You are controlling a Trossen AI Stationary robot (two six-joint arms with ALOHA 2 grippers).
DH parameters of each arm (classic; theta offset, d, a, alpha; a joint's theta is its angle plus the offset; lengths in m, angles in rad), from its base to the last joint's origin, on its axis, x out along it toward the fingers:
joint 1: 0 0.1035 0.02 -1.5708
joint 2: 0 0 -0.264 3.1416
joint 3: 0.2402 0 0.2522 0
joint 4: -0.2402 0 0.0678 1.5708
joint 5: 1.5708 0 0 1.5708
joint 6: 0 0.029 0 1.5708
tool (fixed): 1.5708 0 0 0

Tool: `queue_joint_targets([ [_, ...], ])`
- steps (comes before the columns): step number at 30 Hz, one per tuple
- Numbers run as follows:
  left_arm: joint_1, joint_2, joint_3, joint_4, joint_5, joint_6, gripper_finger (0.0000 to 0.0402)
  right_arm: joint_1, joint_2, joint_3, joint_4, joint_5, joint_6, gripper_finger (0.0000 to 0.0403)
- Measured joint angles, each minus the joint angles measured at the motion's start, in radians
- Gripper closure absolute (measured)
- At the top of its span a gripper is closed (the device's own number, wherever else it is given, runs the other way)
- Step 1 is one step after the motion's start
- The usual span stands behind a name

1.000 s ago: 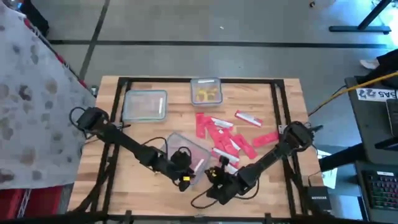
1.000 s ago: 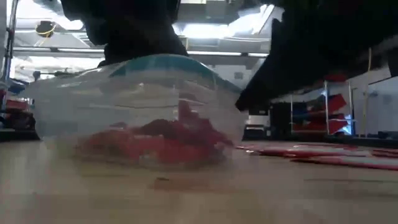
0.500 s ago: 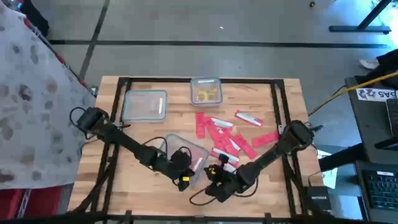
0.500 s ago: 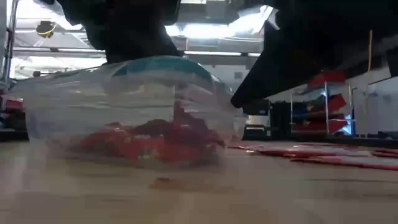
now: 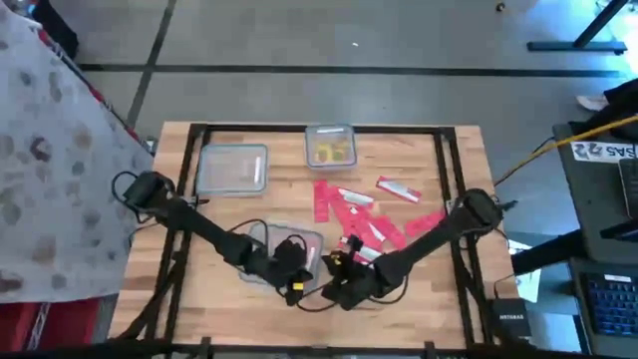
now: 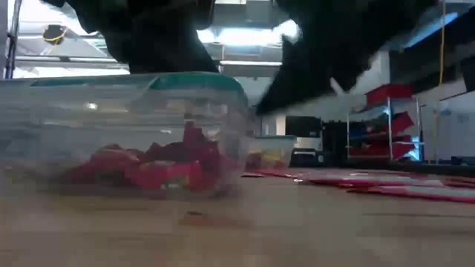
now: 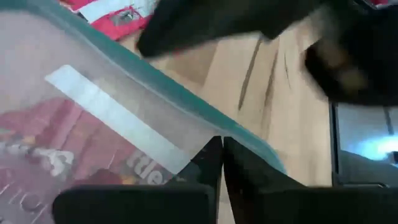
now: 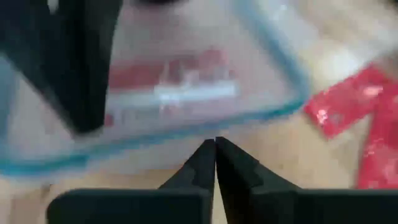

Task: Sort candy
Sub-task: Close the rectangular transparent bin

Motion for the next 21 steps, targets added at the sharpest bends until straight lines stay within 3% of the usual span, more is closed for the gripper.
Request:
queue_joint_targets([
  [5, 0.046, 0.009, -0.002, 0.187, -0.020, 0.143, 0.0401, 0.081, -0.084, -0.002, -0.032, 0.039, 0.001, 0.0403],
  [12, 0.070, -0.042, 0.126, 0.180, -0.053, 0.344, 0.0401, 0.131, -0.079, -0.003, 0.034, -0.152, -0.003, 0.0403],
  [17, 0.060, -0.094, 0.231, -0.094, -0.084, 0.405, 0.0401, 0.116, 0.005, -0.003, 0.135, -0.225, -0.020, 0.0403],
  [21, 0.044, -0.136, 0.275, -0.443, -0.114, 0.299, 0.0401, 0.076, 0.066, -0.003, 0.209, -0.291, -0.026, 0.0403],
])
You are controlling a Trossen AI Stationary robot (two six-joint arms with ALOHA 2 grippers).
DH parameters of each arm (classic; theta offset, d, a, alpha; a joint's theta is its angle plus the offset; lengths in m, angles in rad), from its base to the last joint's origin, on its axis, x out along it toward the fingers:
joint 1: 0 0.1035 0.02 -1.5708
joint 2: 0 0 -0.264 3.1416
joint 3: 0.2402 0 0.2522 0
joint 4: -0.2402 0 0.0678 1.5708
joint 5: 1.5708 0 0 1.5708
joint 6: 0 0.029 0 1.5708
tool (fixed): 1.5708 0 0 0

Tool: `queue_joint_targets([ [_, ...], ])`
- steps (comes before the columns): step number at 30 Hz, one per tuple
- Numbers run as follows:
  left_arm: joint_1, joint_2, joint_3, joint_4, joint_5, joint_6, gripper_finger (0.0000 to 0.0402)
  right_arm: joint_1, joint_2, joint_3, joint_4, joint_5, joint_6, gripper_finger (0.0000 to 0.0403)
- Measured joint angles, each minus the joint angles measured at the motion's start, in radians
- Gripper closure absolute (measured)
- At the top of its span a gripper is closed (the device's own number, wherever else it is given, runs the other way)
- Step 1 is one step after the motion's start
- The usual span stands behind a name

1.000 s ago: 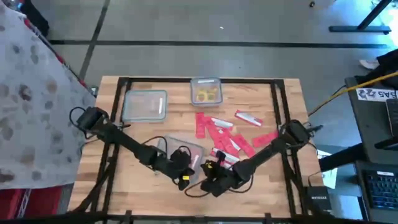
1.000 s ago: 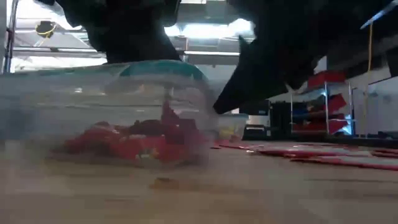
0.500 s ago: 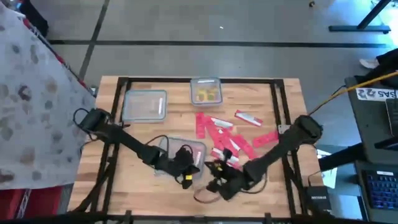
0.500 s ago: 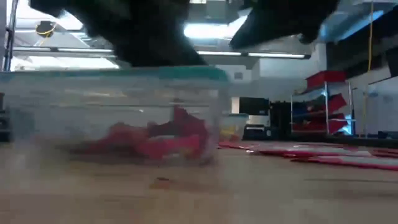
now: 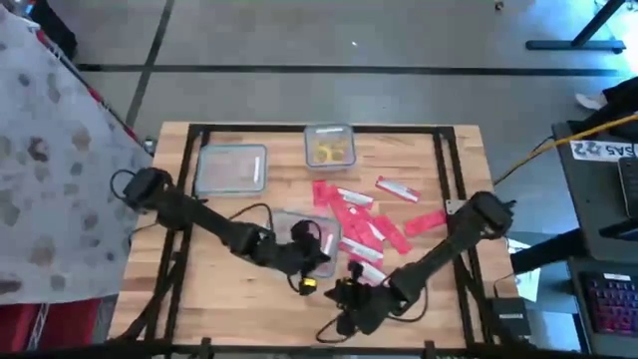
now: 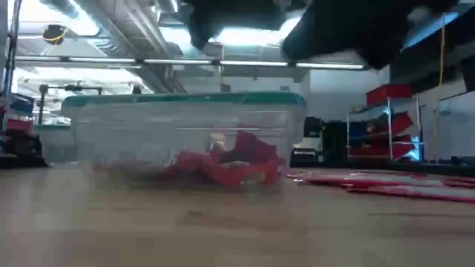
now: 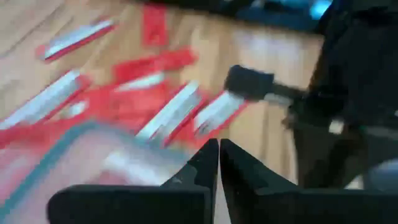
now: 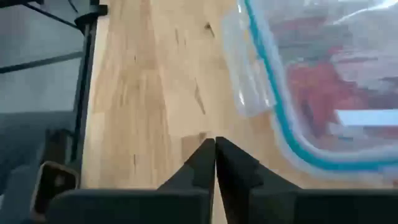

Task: Sort candy
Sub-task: Close the rectangular transparent bin

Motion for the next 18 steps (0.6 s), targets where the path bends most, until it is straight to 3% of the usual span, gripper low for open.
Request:
queue_joint_targets([
  [3, -0.012, 0.004, -0.015, -0.242, 0.010, -0.134, 0.0401, -0.030, 0.027, 0.000, 0.005, 0.001, 0.012, 0.0403],
  [6, -0.026, 0.001, -0.055, -0.327, 0.057, -0.245, 0.0401, -0.053, 0.028, 0.000, -0.048, 0.007, 0.044, 0.0403],
  [18, -0.085, 0.007, -0.139, -0.062, 0.080, -0.310, 0.0401, -0.060, -0.090, 0.000, -0.453, 0.206, 0.196, 0.0403],
])
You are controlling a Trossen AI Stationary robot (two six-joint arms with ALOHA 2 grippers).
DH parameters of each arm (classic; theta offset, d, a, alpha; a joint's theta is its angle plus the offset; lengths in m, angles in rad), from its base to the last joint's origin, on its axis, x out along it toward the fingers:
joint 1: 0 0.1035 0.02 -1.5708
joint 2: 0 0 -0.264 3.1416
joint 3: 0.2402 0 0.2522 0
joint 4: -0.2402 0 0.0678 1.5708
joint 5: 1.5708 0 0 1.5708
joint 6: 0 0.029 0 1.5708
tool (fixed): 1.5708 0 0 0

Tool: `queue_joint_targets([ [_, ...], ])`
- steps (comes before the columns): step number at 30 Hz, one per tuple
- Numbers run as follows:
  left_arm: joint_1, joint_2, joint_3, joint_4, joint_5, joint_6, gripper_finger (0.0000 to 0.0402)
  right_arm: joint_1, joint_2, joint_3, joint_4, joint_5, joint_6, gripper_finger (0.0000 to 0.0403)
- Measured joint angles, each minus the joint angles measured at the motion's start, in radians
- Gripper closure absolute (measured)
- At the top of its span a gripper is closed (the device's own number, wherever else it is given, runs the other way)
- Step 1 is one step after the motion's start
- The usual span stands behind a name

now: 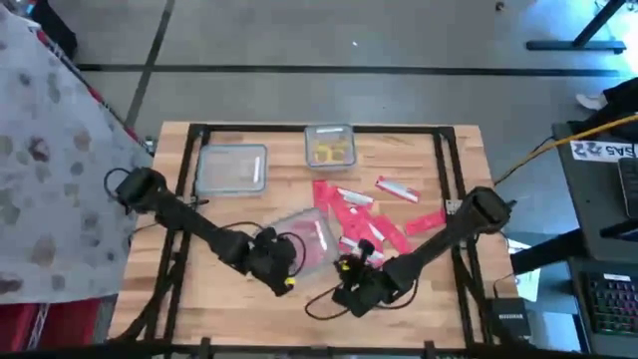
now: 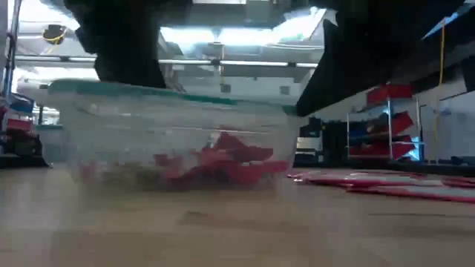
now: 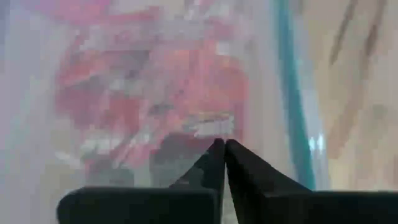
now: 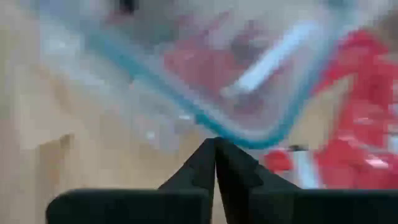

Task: Sort candy
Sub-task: Close the rectangular transparent bin

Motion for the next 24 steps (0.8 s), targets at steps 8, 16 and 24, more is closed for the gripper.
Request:
queue_joint_targets([
  [8, 0.004, 0.002, -0.002, 0.045, -0.015, 0.026, 0.0401, 0.032, -0.051, 0.000, 0.068, -0.100, -0.030, 0.0403],
  [16, 0.016, 0.040, 0.003, 0.062, -0.048, 0.026, 0.0401, 0.025, 0.017, -0.001, 0.346, -0.309, -0.151, 0.0403],
  [24, 0.030, 0.107, 0.007, 0.066, 0.024, 0.007, 0.0401, -0.055, 0.102, -0.001, 0.362, -0.294, -0.113, 0.0403],
])
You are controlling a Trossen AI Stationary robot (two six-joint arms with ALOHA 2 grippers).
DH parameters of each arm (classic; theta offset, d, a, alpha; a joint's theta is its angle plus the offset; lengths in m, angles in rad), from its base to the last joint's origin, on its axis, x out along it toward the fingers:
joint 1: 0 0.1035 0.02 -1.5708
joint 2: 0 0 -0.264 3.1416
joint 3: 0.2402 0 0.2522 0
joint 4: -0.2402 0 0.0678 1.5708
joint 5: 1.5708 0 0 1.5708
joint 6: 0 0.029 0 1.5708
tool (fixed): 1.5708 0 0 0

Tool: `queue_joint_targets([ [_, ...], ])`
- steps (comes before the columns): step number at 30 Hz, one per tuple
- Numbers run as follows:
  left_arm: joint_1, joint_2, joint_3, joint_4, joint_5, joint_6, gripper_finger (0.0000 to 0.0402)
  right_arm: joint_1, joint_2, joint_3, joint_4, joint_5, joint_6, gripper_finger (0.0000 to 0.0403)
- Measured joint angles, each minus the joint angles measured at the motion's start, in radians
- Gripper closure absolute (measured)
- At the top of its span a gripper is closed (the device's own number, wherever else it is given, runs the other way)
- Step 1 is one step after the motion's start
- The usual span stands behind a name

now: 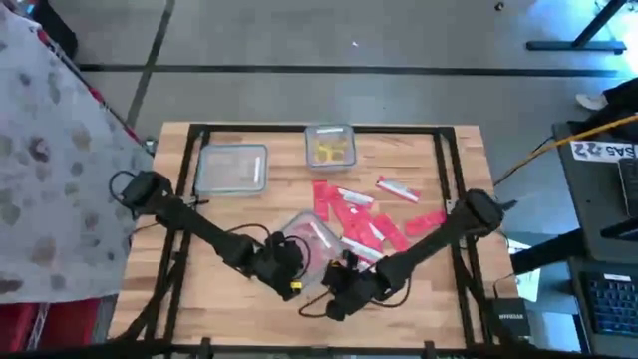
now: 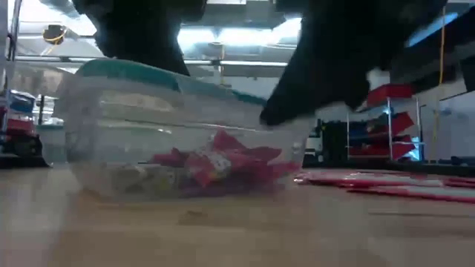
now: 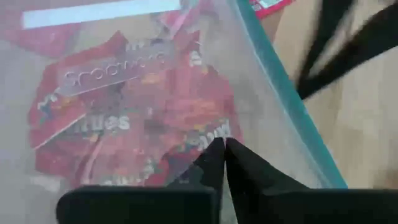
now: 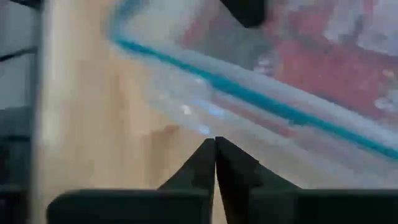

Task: Sort candy
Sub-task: Close the rectangular transparent bin

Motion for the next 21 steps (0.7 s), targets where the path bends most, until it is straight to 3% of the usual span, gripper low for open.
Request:
queue_joint_targets([
  [9, 0.002, 0.034, 0.000, 0.081, 0.026, 0.020, 0.0401, -0.045, 0.002, -0.001, 0.010, 0.003, -0.078, 0.0403],
  [13, 0.012, 0.040, -0.003, 0.129, 0.018, 0.027, 0.0401, -0.047, -0.033, -0.001, -0.113, 0.064, -0.062, 0.0403],
  [18, 0.024, 0.049, -0.003, 0.215, 0.071, 0.054, 0.0401, -0.062, -0.102, 0.000, -0.337, 0.298, 0.028, 0.0403],
  [21, 0.032, 0.052, -0.007, 0.258, 0.086, 0.083, 0.0401, -0.061, -0.141, 0.000, -0.450, 0.369, 0.079, 0.0403],
])
